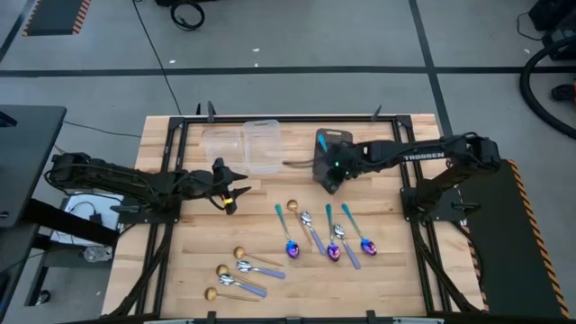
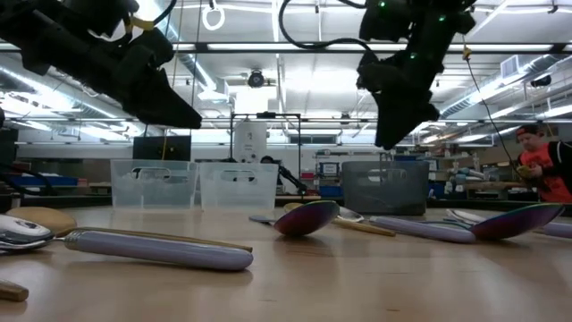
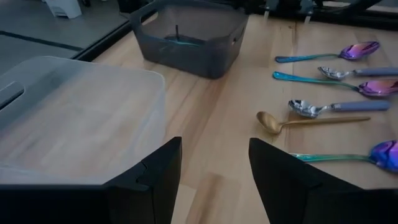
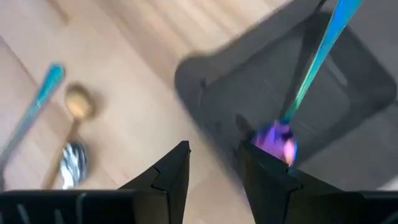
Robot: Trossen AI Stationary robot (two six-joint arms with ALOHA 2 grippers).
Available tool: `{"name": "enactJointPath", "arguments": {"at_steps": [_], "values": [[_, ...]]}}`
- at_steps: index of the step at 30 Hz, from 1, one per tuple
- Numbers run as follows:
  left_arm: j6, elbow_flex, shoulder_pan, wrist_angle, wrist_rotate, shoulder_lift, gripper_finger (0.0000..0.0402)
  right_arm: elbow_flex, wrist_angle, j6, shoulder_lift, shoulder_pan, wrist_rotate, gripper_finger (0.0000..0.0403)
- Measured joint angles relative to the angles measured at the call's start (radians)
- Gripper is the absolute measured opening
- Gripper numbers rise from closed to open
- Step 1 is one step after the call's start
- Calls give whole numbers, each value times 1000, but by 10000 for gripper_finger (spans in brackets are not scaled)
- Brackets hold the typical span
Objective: Sort silverware by color (type)
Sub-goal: Put the blue spoon into the black bin
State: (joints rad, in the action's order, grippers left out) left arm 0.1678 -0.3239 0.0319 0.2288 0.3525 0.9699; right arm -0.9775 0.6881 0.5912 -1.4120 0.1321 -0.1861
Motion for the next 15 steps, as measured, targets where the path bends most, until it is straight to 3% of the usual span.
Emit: {"name": "enactJointPath", "arguments": {"at_steps": [4, 15], "values": [[-4, -25, 0, -1, 1, 0, 194, 0, 63, 72, -6, -76, -45, 146], [-57, -32, -1, 45, 20, 0, 194, 0, 110, 231, 2, -205, -23, 146]]}}
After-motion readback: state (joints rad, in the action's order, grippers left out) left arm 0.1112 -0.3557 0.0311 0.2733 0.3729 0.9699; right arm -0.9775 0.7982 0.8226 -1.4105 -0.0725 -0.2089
